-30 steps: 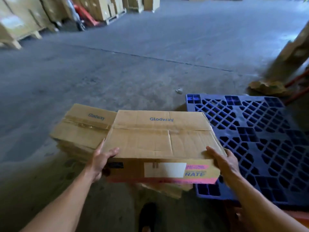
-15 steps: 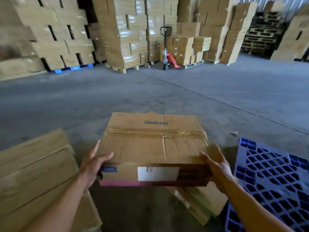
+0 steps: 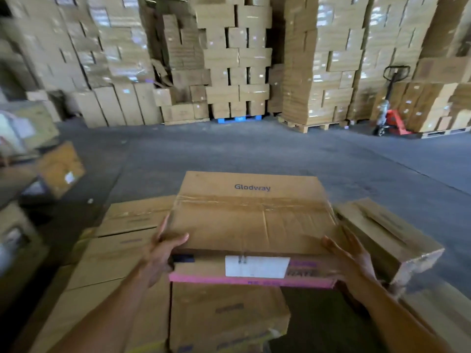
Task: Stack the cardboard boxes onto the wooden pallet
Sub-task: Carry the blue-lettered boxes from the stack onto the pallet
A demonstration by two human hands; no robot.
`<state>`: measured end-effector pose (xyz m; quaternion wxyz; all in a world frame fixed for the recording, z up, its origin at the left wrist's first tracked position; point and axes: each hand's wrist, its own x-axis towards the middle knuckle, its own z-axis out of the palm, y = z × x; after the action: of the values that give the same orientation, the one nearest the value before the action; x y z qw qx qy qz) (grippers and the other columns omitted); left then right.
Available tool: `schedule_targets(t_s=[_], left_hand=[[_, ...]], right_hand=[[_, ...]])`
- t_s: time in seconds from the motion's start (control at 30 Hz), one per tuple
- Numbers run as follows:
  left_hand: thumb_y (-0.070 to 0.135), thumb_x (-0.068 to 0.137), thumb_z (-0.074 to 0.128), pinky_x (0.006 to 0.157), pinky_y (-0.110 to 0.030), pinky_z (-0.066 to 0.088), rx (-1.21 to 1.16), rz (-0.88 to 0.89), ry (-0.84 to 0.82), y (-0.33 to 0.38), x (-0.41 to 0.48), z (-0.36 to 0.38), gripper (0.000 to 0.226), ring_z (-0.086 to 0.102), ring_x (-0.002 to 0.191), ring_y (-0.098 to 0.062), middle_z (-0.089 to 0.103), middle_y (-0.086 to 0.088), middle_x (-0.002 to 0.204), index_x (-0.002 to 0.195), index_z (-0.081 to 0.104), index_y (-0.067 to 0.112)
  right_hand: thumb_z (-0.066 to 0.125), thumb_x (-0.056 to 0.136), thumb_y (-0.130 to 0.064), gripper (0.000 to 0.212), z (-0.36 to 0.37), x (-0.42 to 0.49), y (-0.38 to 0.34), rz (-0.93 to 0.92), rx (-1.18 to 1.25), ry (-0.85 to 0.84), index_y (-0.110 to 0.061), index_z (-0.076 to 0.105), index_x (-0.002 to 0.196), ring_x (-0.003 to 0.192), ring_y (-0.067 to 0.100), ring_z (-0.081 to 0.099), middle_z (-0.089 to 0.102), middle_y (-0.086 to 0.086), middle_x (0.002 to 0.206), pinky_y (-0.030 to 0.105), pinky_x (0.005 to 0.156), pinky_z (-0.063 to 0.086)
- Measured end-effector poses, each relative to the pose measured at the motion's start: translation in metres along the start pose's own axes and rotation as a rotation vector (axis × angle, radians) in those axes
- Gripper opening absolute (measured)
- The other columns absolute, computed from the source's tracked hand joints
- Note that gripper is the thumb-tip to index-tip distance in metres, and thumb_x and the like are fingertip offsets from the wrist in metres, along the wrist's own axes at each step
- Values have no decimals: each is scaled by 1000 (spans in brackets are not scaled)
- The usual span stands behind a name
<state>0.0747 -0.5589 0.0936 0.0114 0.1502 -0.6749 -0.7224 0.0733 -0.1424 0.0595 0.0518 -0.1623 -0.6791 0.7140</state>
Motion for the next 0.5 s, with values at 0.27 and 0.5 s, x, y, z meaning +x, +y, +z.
schedule_targets(t_s=[0.27,0.5], left_hand=[[21,80,80,95,-76,40,40,25,127,7,47,-141,87,47,129,-48,38,-10,152,147,35,54],[19,80,80,64,-63,54,2,34,213,30,139,-181,86,63,98,-39,53,4,125,147,36,51]], right_hand=[[80,78,-43,58,158,5,7,-24,-94,-36,-60,49,123,96,25,69,61,-11,115,56,81,60],[82,67,-46,81,252,93,-13,-13,-51,-131,-53,44,138,103,34,68,55,-18,104,57,80,60]])
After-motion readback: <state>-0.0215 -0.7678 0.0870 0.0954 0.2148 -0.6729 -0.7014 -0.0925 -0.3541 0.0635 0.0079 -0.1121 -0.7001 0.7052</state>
